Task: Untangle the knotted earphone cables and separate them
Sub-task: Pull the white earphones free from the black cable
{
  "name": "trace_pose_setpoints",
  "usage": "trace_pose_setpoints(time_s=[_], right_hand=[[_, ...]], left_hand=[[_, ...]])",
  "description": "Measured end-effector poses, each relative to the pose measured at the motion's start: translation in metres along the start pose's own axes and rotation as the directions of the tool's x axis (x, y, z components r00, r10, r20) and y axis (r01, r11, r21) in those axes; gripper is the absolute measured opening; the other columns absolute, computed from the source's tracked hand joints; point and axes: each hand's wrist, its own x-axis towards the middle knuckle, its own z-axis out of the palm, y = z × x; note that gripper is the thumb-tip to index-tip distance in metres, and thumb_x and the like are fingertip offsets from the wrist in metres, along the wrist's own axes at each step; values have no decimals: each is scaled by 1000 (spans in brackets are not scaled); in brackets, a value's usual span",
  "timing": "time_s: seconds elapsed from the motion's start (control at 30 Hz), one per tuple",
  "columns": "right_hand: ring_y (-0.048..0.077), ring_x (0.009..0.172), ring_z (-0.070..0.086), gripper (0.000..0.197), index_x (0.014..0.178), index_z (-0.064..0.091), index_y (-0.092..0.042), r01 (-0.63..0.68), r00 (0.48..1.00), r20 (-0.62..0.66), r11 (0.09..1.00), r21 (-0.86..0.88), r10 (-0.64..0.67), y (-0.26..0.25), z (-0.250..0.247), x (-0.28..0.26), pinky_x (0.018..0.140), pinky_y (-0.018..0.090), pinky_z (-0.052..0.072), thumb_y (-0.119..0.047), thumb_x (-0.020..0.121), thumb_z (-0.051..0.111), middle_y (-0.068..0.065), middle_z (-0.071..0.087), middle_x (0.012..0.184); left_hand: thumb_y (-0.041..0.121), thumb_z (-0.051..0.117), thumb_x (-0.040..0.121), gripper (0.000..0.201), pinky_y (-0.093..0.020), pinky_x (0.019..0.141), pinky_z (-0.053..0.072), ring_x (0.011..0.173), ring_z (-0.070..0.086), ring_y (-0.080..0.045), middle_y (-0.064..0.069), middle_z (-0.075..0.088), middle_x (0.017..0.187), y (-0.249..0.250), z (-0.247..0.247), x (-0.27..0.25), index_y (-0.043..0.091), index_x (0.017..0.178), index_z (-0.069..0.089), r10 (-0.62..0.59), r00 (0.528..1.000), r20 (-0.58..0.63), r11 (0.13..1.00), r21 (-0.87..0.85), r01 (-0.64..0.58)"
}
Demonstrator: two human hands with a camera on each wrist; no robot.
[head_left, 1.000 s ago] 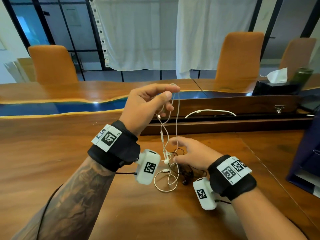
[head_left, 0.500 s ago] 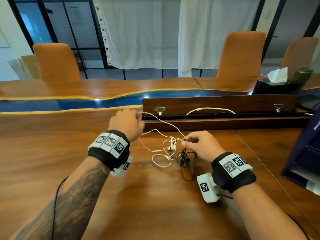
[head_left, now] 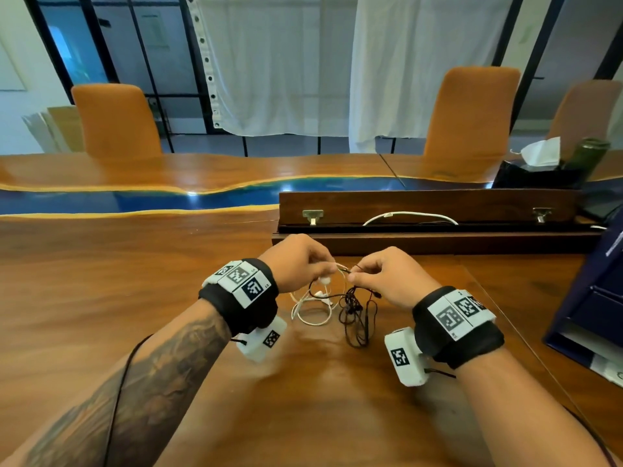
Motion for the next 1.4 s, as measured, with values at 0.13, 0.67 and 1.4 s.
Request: trace_pose_setpoints(time_s=[0.13,0.67,1.4], right_hand=[[7,66,59,26,71,71,-29,-49,999,9,999,-5,49,7,-1,0,67,25,44,-33,97,68,-8,65,67],[15,80,66,19,116,66,-11,9,999,21,803,597,-27,0,-11,3,81,30,56,-12,97,63,4,73,90],[17,54,46,39,81,68,-8,-129,991,-22,984,126,133,-13,-6,18,56,34,51,-33,105,50,1,50,65]], left_hand=[[29,60,100,17,-33,74,54,75,64,-10,7,69,81,-5,-4,0,25,90,73,2,979,-205,996,-81,-19],[14,59,101,15,-35,82,57,85,67,-16,-1,73,92,17,-14,-4,13,103,74,81,951,-299,935,-308,-176],[6,42,106,20,-21,54,38,52,39,-8,5,44,59,31,-18,-10,4,95,59,-11,935,-355,548,-784,-291]])
